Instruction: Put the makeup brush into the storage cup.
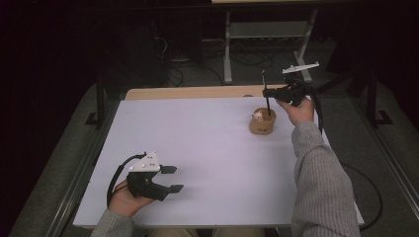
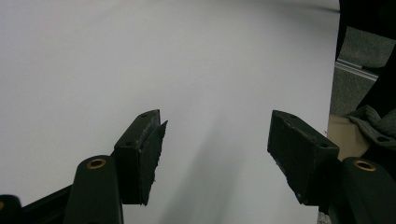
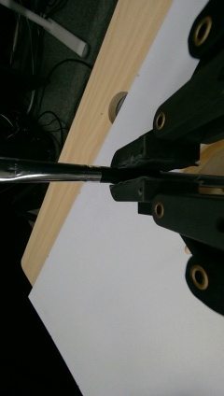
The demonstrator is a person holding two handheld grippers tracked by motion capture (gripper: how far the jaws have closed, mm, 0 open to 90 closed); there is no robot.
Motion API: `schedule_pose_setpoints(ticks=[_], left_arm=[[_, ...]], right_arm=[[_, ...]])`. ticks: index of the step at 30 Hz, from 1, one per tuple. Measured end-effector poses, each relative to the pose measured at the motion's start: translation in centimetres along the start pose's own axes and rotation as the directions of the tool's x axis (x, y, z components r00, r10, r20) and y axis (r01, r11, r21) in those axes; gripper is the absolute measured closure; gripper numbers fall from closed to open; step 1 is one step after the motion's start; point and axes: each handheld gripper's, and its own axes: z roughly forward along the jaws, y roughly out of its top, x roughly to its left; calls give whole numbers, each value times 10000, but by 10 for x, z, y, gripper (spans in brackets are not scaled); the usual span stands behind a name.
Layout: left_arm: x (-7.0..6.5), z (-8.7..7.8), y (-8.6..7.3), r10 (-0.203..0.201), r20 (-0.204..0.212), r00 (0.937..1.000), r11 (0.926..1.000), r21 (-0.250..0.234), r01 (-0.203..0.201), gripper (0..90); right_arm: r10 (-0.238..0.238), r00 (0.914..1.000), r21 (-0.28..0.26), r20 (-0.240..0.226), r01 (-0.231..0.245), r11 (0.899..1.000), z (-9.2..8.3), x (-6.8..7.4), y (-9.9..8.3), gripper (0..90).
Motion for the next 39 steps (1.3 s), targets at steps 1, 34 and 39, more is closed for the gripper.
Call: schedule_pose_setpoints(ticks=[1, 34, 39], left_arm=[[0, 0, 0, -9, 6, 10000, 10000, -4, 9, 348], [0, 1, 0, -45, 17, 10000, 10000, -7, 45, 344], [0, 2, 0, -58, 13, 10000, 10000, 5, 58, 341]], right_arm=[[7, 10000, 3, 9, -7, 10000, 0, 0, -1, 833], [253, 9994, -64, 249, -252, 9997, 8, 0, -19, 833], [299, 9992, -55, 269, -298, 9995, 10, -1, -24, 832]])
